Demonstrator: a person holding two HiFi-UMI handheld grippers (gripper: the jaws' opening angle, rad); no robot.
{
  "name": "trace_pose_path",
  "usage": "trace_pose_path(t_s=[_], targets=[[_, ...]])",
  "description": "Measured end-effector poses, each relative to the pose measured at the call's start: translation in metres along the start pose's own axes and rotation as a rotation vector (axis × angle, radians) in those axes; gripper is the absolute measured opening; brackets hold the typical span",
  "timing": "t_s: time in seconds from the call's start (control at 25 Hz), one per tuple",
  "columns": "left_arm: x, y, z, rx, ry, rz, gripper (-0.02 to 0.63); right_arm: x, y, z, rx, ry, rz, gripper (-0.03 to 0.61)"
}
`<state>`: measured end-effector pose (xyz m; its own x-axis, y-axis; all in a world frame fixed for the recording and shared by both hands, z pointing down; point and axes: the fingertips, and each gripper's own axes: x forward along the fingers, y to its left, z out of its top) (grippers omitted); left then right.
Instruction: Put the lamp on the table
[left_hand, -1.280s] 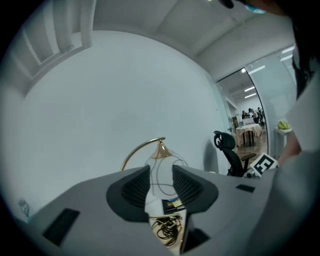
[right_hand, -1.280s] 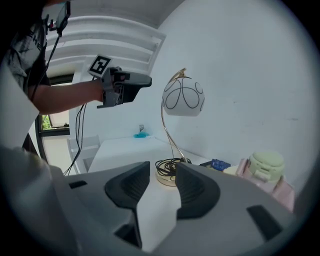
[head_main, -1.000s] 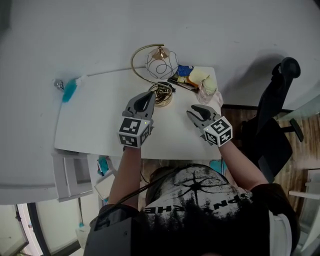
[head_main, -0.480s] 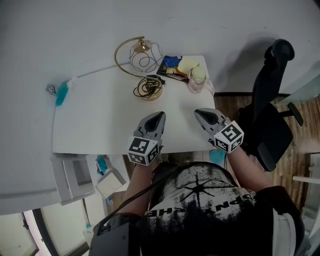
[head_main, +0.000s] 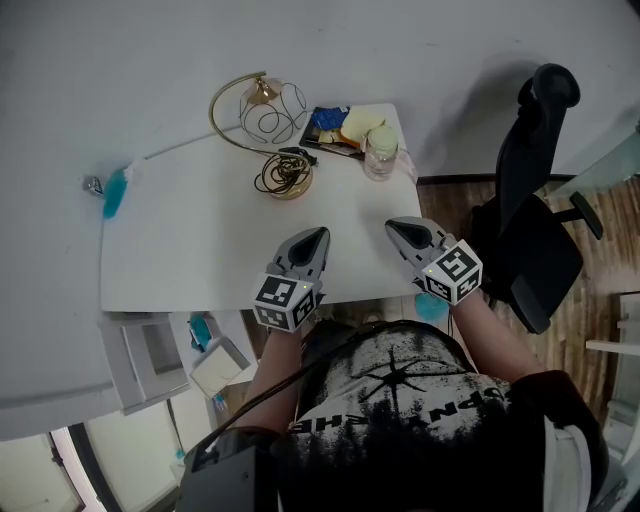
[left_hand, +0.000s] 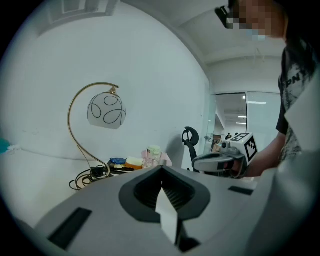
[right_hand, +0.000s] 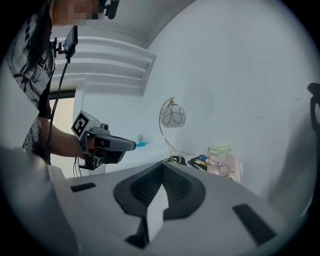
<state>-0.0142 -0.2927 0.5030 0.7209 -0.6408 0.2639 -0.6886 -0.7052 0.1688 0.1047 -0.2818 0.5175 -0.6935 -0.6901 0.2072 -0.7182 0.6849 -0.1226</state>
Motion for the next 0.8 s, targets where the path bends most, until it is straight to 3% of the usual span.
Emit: trace_pose_path(t_s=[0.8], targets=[[0.018, -0.015, -0.005, 0.061, 0.075, -0.052, 0.014, -0.003, -0.004, -0.01, -0.052, 0.042, -0.015, 0.018]])
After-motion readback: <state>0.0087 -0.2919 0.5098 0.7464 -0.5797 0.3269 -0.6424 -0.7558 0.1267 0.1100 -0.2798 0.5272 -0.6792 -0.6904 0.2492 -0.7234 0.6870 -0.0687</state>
